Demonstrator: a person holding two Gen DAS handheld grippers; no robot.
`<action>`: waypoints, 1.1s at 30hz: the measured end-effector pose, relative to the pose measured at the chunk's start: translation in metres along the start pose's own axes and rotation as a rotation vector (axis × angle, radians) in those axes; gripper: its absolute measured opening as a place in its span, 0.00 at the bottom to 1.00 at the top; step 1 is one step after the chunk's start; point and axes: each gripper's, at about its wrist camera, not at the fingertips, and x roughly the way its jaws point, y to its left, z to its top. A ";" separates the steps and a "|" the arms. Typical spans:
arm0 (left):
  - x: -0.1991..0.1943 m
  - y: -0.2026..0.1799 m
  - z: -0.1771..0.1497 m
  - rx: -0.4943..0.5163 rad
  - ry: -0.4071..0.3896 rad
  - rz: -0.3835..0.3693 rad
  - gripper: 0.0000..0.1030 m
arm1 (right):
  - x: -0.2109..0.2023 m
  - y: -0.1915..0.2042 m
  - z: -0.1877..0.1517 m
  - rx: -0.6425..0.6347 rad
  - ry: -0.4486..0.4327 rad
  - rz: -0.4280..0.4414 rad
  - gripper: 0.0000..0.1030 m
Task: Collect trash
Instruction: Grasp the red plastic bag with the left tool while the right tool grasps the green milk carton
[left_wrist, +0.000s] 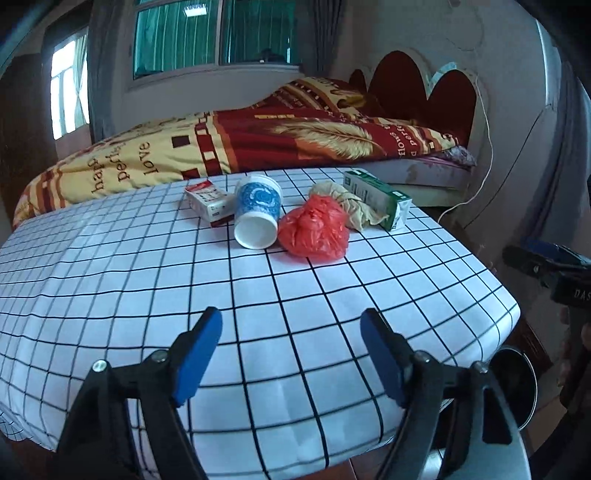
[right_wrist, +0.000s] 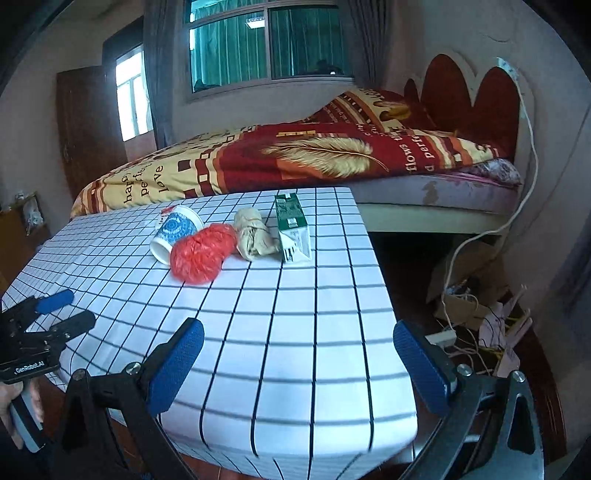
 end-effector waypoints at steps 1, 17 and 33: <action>0.005 0.000 0.002 0.003 0.006 -0.003 0.74 | 0.004 0.001 0.003 -0.007 -0.001 0.003 1.00; 0.063 -0.025 0.036 0.025 0.059 -0.155 0.49 | 0.077 -0.008 0.034 -0.036 0.071 0.066 0.63; 0.138 -0.036 0.079 0.042 0.162 -0.089 0.50 | 0.173 -0.004 0.084 -0.070 0.161 0.099 0.63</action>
